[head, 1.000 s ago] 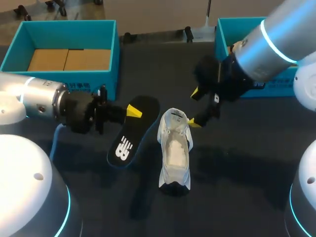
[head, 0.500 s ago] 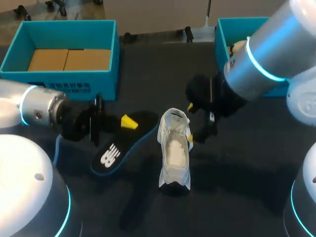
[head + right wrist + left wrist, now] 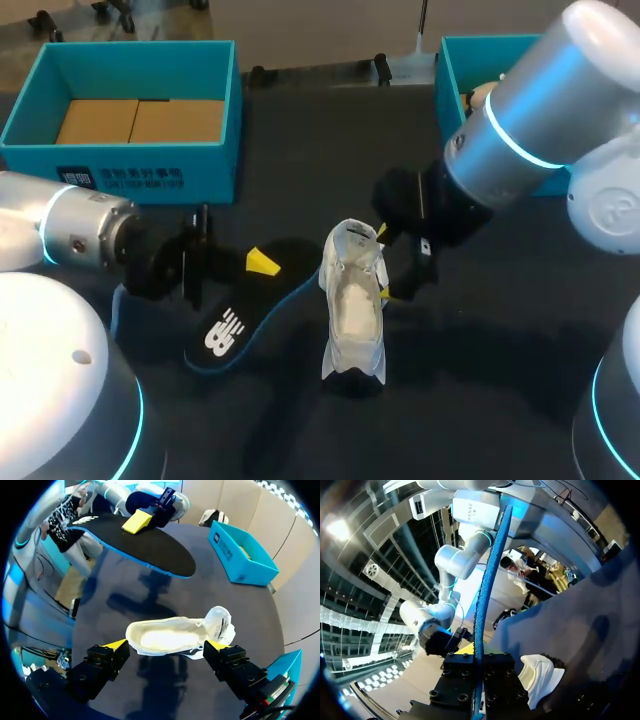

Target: Take the shoe out of the shoebox, open the shoe tongue, remove and reinsert the insole, then place the shoe into the shoebox

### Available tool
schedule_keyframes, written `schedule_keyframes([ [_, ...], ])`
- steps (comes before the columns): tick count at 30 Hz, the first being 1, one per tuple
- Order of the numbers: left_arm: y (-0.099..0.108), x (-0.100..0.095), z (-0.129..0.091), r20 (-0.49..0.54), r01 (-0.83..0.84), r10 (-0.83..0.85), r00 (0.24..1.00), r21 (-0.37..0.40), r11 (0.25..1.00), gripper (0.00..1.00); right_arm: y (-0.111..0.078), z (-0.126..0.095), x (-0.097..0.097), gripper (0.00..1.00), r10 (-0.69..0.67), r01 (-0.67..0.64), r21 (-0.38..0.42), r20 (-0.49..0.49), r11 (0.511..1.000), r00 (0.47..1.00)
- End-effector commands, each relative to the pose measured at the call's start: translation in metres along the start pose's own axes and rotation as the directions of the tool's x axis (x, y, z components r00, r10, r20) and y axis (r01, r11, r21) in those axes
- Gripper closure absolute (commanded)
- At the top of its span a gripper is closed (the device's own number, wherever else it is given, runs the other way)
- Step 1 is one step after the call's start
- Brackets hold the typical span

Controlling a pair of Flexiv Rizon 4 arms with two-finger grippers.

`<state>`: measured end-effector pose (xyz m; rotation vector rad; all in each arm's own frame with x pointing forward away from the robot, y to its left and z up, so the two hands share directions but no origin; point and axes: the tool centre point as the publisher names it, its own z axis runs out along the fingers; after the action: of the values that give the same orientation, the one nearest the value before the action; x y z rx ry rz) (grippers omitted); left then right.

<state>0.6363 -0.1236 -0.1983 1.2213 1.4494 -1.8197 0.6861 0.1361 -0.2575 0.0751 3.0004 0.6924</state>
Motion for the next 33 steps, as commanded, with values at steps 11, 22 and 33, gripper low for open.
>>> schedule_keyframes([
  [11, -0.008, 0.019, 0.039, 0.001, 0.039, -0.039, 0.999, 0.041, 0.998, 1.00, -0.045, 0.011, 0.017, 0.00, 0.024, -0.024, -0.006, 0.074, 1.000, 0.997],
  [22, -0.012, 0.030, 0.044, 0.001, 0.099, -0.099, 0.995, 0.057, 0.993, 1.00, -0.054, 0.036, 0.023, 0.00, 0.078, -0.078, -0.011, 0.042, 0.997, 0.996],
  [33, -0.015, 0.031, 0.048, 0.022, 0.120, -0.121, 0.992, 0.064, 0.991, 1.00, -0.056, 0.048, 0.024, 0.00, 0.088, -0.088, -0.020, 0.026, 0.996, 0.996],
])
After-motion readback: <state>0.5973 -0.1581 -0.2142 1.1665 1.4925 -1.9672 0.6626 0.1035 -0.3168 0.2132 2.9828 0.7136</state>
